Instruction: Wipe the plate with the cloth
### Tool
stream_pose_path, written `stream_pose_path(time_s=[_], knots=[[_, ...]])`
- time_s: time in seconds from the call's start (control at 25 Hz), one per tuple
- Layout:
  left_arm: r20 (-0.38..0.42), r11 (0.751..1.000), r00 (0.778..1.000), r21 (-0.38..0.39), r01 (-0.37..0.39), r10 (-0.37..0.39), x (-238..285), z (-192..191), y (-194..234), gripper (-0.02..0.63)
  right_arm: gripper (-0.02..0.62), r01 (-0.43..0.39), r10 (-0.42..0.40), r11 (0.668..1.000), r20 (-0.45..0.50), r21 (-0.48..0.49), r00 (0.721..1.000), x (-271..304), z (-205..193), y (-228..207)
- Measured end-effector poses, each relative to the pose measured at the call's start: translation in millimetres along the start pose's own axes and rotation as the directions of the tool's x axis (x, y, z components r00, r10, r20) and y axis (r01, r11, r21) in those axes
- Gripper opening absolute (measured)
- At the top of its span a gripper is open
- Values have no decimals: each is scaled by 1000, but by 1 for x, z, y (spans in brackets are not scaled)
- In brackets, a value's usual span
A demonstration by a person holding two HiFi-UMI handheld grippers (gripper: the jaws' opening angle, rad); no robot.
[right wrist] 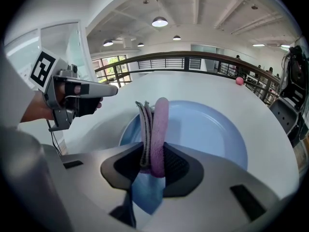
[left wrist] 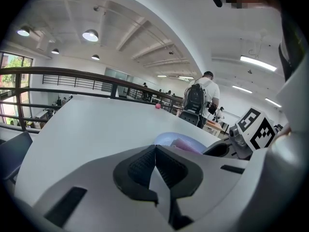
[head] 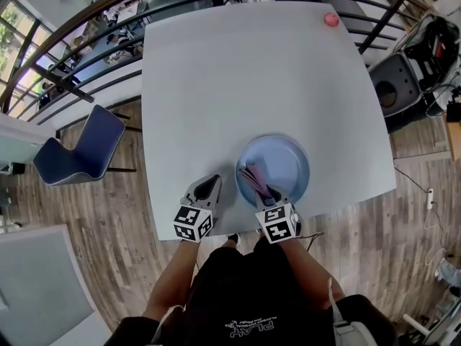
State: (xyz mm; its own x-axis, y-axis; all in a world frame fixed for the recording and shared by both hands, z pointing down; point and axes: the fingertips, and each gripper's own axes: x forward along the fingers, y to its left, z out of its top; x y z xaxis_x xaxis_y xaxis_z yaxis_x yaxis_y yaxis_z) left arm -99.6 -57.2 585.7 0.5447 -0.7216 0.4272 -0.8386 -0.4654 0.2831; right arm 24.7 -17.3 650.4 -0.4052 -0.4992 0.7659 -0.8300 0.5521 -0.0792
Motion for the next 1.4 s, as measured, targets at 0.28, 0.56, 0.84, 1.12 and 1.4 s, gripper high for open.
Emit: stream_pose_path(time_s=[0.28,0.56,0.84,1.12,1.4], knots=[[1,1000,1000,7,1,-1,-1,6,7,14,112,7,-7,1000,-24,-21,1000,-1,-4,5],[-16,999,999,21,40,-40,4,9,3,14,112,41,-41,999,-27,-1,999,-5,-6,1],[-34,996,996,42,78,-77,14,12,-7,14,112,110,-110,993,-22,36,994,-13,-9,-28],[-45,993,994,51,103,-100,23,9,-17,14,112,174,-173,982,-24,67,985,-17,-15,-63],[-42,994,995,57,97,-95,32,15,-20,14,112,185,-185,978,-8,95,983,-13,-10,-89]])
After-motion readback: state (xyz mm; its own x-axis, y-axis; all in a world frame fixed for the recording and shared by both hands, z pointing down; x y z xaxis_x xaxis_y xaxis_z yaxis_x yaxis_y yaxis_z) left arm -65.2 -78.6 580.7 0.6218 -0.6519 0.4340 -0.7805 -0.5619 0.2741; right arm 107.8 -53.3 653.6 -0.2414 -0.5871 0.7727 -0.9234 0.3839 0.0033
